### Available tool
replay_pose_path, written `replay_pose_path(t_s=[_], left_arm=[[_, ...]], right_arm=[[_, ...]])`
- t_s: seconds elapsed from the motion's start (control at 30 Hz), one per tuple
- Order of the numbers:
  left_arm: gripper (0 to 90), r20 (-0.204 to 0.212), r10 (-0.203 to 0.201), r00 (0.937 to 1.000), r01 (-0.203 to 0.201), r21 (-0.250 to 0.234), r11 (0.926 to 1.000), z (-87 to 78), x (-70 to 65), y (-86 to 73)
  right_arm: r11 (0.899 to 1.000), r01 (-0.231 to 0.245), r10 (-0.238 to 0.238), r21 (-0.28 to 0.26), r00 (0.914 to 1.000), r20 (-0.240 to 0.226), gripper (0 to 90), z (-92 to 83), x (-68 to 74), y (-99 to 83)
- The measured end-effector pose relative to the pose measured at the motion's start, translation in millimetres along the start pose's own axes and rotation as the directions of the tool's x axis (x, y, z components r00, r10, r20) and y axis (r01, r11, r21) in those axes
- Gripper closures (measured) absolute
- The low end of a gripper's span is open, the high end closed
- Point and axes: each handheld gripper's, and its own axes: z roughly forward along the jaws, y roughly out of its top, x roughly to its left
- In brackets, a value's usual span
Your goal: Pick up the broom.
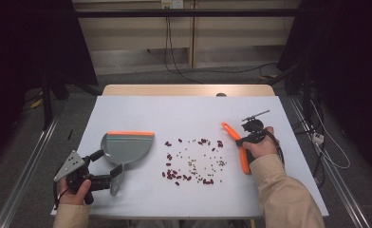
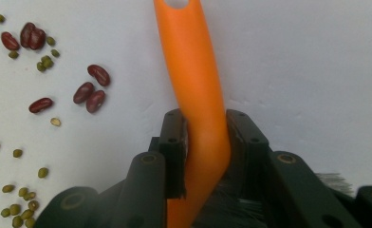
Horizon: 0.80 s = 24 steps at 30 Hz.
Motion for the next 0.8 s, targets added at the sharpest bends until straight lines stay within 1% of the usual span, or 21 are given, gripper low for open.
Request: replay_pose_path(t_s=[0.13,0.17,0.2,0.27,0.3,0.37,0.43,0.5,0.53,0.57,0.6,0.7,0.73,0.8], left_arm=[[2.9,0.003,0.007,1.0000,-0.007,0.003,1.0000,1.4,-0.8,0.5],[3.0,0.002,0.009,1.0000,-0.009,0.002,1.0000,1.6,-1.2,0.8],[2.9,0.002,0.008,1.0000,-0.008,0.000,1.0000,1.9,-1.9,1.0],[2.9,0.003,0.015,0.9999,-0.015,0.002,0.9999,2.5,-2.9,1.7],[2.9,0.001,0.015,0.9999,-0.015,0.001,0.9999,2.8,-3.3,2.1],[2.9,0.001,0.020,0.9998,-0.020,0.000,0.9998,3.4,-4.2,3.1],[2.9,0.000,0.023,0.9997,-0.023,-0.001,0.9997,4.3,-5.0,4.2],[2.9,-0.003,0.018,0.9998,-0.018,-0.007,0.9998,5.6,-6.1,5.7],[2.9,-0.004,0.019,0.9998,-0.019,-0.010,0.9998,6.2,-6.5,6.8],[2.9,-0.002,0.021,0.9998,-0.021,-0.012,0.9997,6.9,-7.2,7.9],[3.0,-0.001,0.024,0.9997,-0.024,-0.012,0.9996,7.4,-7.9,9.0],[3.1,0.001,0.034,0.9994,-0.034,-0.017,0.9993,8.5,-10.7,12.6],[3.1,0.002,0.038,0.9993,-0.037,-0.021,0.9991,8.4,-11.8,14.1],[3.1,0.001,0.044,0.9990,-0.044,-0.029,0.9986,8.2,-14.0,17.5]], right_arm=[[0.999,-0.007,0.006,-0.037,0.9999,-0.013,70.4,-7.6,-1.5,-2.5],[0.998,-0.006,0.006,-0.060,1.0000,-0.004,70.5,-10.2,-1.2,-3.9],[0.997,-0.011,0.010,-0.072,0.9999,-0.006,70.5,-12.9,-0.8,-5.5],[0.993,-0.002,0.003,-0.122,1.0000,0.004,70.5,-18.3,0.1,-9.7],[0.989,-0.012,0.012,-0.144,0.9999,0.000,70.5,-21.2,0.2,-12.1],[0.979,-0.016,0.016,-0.202,0.9999,0.003,70.5,-27.4,-0.4,-17.5],[0.965,-0.024,0.027,-0.260,0.9996,0.005,70.6,-34.3,0.0,-23.2],[0.946,-0.033,0.035,-0.323,0.9994,0.000,70.6,-40.9,0.3,-28.9],[0.938,-0.033,0.033,-0.345,0.9994,-0.005,70.7,-43.9,0.5,-31.3],[0.927,-0.031,0.031,-0.374,0.9995,-0.005,70.7,-46.7,1.3,-33.8],[0.920,-0.030,0.031,-0.390,0.9995,-0.005,70.8,-49.6,2.1,-36.0],[0.889,-0.029,0.029,-0.456,0.9996,-0.007,70.9,-57.6,5.2,-41.7],[0.872,-0.021,0.025,-0.489,0.9997,0.001,71.0,-60.7,6.9,-43.9],[0.847,-0.021,0.021,-0.531,0.9998,-0.006,71.1,-66.7,10.4,-47.2]])
